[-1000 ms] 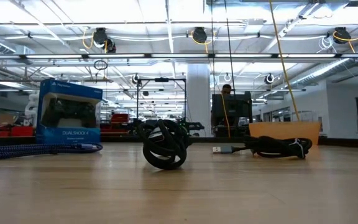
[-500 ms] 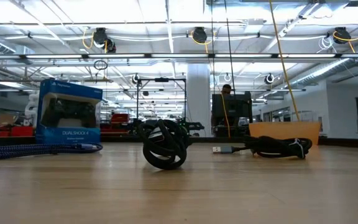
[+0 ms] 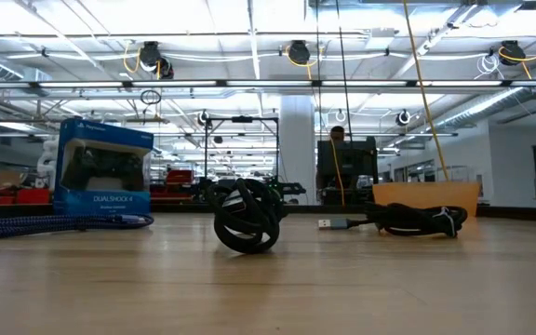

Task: Pick and place USB-C Cables
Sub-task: Put the right black charger cable into the orange bin

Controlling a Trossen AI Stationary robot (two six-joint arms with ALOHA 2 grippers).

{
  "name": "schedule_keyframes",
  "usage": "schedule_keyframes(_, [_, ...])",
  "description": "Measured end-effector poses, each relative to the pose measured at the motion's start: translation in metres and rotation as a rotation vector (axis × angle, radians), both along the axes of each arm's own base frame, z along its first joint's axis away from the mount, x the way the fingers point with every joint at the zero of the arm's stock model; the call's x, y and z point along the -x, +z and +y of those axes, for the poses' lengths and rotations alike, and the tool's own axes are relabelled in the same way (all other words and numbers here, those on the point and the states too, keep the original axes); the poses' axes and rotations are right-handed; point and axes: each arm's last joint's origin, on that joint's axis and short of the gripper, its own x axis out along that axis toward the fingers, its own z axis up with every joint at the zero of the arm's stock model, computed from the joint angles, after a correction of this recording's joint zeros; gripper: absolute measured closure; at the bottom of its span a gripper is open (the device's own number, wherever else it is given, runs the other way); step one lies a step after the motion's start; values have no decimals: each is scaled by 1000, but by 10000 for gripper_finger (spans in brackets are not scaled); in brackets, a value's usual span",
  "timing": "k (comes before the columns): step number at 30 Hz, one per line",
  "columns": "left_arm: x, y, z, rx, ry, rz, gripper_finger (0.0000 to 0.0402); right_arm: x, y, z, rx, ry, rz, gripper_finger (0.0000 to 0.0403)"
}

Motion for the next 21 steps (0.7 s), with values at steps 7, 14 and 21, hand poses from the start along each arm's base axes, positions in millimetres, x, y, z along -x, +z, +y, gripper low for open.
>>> schedule_keyframes(7, [-23, -10, -6, 23, 0, 68, 392, -21, -11, 1, -63, 43, 209, 403])
schedule_keyframes(14, [-48, -24, -14, 10, -18, 143, 392, -34, -39, 3, -145, 56, 483, 403])
schedule_keyframes(21, [-72, -39, -22, -33, -16, 214, 392, -41, -59, 3, -154, 41, 692, 403])
